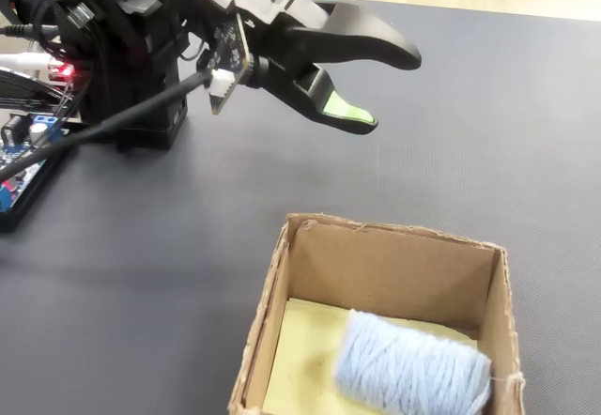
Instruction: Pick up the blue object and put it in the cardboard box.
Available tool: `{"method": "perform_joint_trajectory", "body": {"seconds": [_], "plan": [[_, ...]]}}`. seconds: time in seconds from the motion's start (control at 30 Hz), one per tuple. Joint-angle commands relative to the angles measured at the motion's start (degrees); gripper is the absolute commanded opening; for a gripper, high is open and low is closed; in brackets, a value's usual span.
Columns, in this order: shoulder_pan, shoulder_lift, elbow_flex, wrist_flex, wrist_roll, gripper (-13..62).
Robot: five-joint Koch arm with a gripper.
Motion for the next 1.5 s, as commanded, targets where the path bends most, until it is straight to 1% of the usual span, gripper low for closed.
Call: {"method": "perform_joint_trajectory", "body": {"seconds": [0.0,0.23,0.53,1.47], "plan": [[-1.76,5.1,0.0,-4.13,1.85,34.0],[-3.52,5.1,8.17,-3.96,1.85,34.0],[-3.43,5.1,8.17,12.13,1.67,34.0],[-3.25,4.66,8.17,13.89,1.05,34.0]]}}
